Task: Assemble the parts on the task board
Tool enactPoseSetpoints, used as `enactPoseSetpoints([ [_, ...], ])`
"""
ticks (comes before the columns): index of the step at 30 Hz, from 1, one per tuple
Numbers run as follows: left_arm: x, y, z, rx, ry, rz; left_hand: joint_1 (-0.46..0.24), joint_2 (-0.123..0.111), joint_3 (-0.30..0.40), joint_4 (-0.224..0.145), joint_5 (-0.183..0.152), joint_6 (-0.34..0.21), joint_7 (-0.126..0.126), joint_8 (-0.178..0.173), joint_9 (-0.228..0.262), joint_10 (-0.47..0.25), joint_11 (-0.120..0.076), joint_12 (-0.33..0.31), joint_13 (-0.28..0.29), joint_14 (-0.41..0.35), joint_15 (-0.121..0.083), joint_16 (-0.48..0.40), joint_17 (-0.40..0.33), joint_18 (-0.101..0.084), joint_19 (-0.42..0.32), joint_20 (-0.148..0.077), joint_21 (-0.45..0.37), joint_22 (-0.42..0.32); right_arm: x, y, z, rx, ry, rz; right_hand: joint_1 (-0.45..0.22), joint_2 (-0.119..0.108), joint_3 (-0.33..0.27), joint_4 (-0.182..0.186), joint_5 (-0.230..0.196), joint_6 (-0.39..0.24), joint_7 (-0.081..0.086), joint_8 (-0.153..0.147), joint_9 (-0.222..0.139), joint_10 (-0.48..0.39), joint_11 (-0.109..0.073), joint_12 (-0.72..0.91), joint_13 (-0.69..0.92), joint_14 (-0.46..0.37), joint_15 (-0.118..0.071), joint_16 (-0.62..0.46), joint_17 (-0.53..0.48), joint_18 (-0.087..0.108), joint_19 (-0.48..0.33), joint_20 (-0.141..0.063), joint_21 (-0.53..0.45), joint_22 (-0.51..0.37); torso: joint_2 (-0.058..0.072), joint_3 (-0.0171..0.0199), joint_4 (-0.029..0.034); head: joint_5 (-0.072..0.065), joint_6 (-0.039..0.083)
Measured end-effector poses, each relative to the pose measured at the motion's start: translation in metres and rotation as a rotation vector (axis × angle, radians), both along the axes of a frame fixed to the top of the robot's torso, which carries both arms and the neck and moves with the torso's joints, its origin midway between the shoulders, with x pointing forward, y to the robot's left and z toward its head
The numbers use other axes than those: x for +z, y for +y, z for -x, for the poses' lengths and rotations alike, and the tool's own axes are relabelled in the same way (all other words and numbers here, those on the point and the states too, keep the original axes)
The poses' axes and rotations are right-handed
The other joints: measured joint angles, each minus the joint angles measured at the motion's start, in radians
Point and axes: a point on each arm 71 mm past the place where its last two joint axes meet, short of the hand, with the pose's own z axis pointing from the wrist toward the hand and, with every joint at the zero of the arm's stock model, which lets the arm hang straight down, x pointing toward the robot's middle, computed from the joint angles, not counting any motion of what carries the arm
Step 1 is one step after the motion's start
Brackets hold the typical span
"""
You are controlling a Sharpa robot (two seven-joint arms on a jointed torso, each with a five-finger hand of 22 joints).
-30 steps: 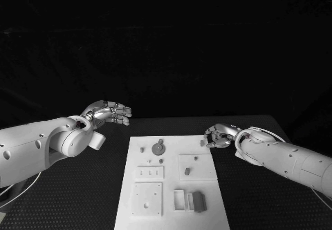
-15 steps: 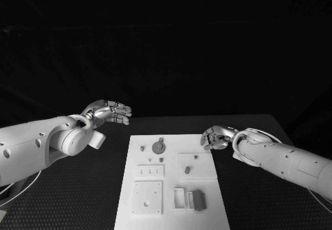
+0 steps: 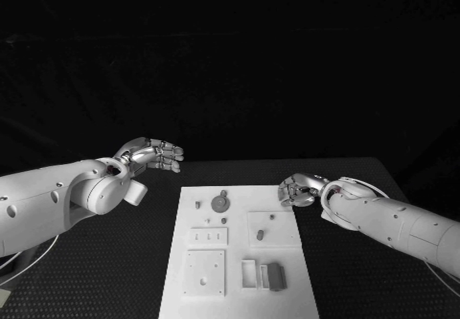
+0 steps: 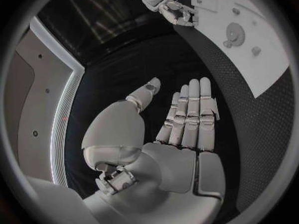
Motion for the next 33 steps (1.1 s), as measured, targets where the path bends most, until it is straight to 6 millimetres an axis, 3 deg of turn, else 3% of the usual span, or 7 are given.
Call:
enactPoseSetpoints([
  [13,-0.0003,-0.0001,-0.0001,-0.002,0.005,-0.001,0.000,0.000,0.000,0.000,0.000,0.000,0.000,0.000,0.000,0.000,0.000,0.000,0.001,-0.001,0.001,-0.004,0.000,-0.002,0.000,0.000,0.000,0.000,-0.0005,0.0043,-0.0019,0.000,-0.010,-0.002,-0.008,0.016,0.000,0.000,0.000,0.017,-0.003,0.008,0.004,0.000,0.000,0.005,0.001,0.004,-0.003,0.004,0.010,0.007,0.000,0.000,0.000,0.002,0.000,0.0001,-0.0008,0.003,-0.004],
  [29,-0.0011,-0.0005,0.0001,-0.008,0.015,-0.003,0.000,0.000,-0.003,0.003,0.000,0.000,0.000,0.000,0.000,0.000,0.000,0.000,0.002,-0.003,-0.002,-0.004,0.000,-0.008,0.000,0.000,-0.004,0.000,-0.0009,0.0040,-0.0020,-0.002,-0.010,0.000,0.001,0.039,-0.003,-0.009,0.000,0.042,-0.019,0.028,0.014,0.004,-0.003,0.014,0.004,0.023,-0.011,0.027,0.048,0.014,0.000,0.000,0.004,0.001,-0.001,0.0007,-0.0020,0.002,-0.007],
  [33,-0.0013,-0.0007,0.0003,-0.011,0.018,-0.003,-0.004,-0.004,-0.003,0.003,0.000,-0.004,-0.004,0.000,0.000,-0.002,0.002,0.000,0.002,-0.004,-0.003,-0.004,0.000,-0.008,0.000,0.000,-0.004,0.000,-0.0009,0.0039,-0.0021,-0.002,-0.011,0.001,0.000,0.050,-0.001,-0.016,0.000,0.072,-0.025,0.048,0.022,0.004,-0.003,0.018,0.004,0.024,-0.012,0.027,0.052,0.015,0.000,0.000,0.004,0.001,-0.001,0.0007,-0.0020,0.002,-0.007],
])
